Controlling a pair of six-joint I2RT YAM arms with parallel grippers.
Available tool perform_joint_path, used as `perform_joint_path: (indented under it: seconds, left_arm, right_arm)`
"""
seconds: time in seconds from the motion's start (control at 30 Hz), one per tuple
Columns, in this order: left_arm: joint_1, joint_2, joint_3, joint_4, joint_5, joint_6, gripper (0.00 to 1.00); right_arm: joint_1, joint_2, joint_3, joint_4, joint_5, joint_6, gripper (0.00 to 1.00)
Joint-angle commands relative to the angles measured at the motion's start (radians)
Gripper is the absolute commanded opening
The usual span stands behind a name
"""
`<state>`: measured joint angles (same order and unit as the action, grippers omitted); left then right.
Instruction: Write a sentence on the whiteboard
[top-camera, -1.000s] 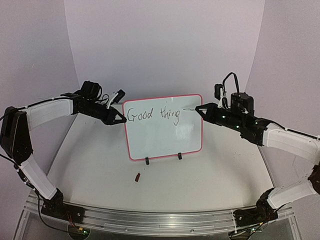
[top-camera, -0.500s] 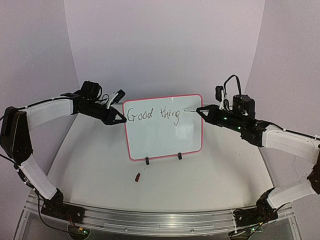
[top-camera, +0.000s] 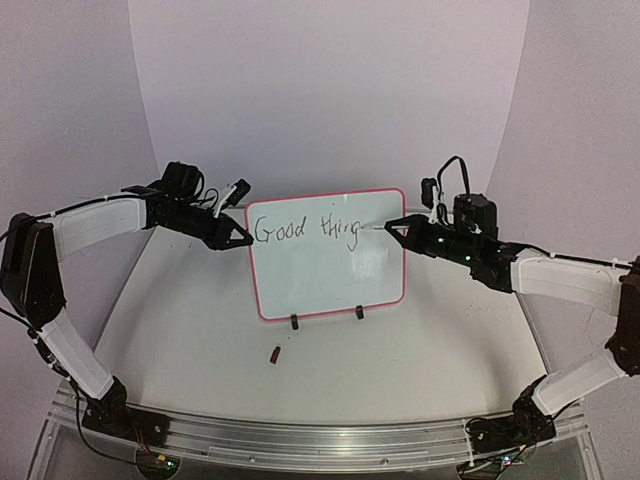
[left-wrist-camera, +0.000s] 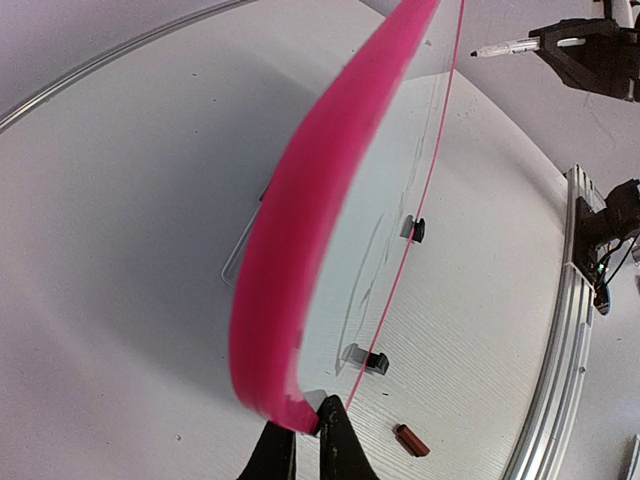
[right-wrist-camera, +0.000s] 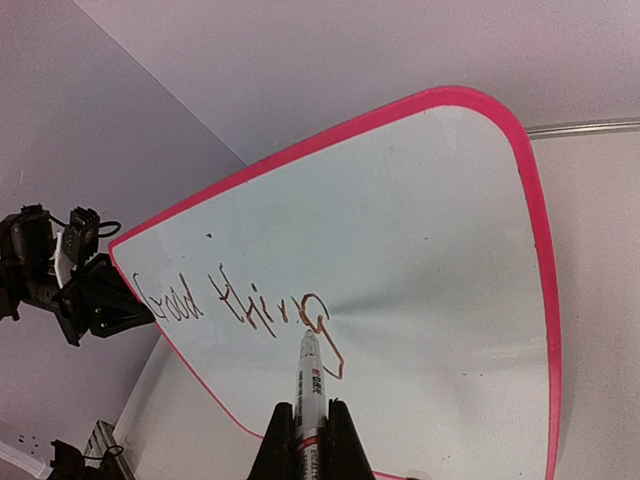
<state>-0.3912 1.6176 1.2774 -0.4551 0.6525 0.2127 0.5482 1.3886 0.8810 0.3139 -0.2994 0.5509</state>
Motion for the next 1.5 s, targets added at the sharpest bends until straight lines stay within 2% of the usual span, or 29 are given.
perform_joint_path:
  seconds: [0.0, 0.5, 1.13, 1.47]
  left_arm:
    - [-0.011, 0.033, 0.018, -0.022, -0.086, 0.046, 0.00]
    - [-0.011, 0.035, 0.019, -0.022, -0.083, 0.046, 0.00]
    - [-0.011, 0.038, 0.020, -0.023, -0.081, 0.047, 0.00]
    - [-0.011, 0.037, 0.021, -0.022, -0.081, 0.046, 0.00]
  right_arm:
    - [-0.008, 0.005, 0.024, 0.053, 0.041, 0.006, 0.00]
    - [-0.019, 0.026, 0.040, 0.055, 0.079, 0.004, 0.00]
    - [-0.022, 0.088, 0.052, 0.051, 0.031, 0.010, 0.00]
    - [-0.021, 0.011, 0.004, 0.022, 0.107, 0.009, 0.00]
